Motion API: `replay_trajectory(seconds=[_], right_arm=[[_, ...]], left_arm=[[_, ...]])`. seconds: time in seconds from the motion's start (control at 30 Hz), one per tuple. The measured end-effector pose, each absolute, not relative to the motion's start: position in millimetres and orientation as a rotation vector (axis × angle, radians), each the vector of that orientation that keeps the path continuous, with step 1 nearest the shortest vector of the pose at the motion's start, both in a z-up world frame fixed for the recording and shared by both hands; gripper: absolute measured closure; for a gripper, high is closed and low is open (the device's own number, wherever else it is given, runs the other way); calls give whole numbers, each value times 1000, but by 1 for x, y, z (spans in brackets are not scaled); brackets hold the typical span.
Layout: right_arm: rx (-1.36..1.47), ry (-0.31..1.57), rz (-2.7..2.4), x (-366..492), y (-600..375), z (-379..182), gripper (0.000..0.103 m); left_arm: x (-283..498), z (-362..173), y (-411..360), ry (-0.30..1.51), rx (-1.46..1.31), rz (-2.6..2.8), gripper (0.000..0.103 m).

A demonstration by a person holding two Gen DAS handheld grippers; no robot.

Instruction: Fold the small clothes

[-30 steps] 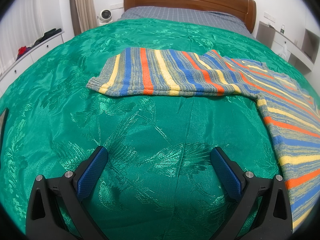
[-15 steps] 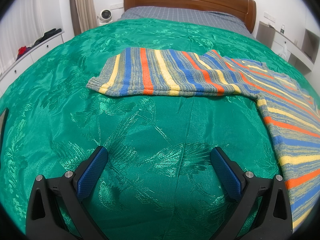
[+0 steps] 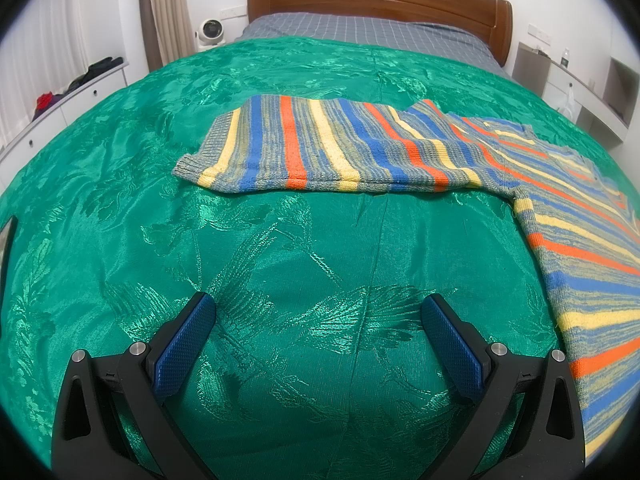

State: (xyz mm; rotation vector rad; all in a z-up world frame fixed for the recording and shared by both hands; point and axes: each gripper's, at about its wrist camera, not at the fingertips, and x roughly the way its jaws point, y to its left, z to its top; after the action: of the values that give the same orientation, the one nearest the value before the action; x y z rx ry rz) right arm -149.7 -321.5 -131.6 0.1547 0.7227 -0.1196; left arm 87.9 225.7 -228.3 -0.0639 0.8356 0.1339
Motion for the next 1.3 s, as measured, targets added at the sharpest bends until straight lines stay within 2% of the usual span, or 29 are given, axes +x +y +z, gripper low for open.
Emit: replay_trajectory(seconds=[1.3], right_arm=[[116, 732, -121, -149, -314, -132, 30]], left_arm=[[88, -228, 226, 835, -64, 134, 0]])
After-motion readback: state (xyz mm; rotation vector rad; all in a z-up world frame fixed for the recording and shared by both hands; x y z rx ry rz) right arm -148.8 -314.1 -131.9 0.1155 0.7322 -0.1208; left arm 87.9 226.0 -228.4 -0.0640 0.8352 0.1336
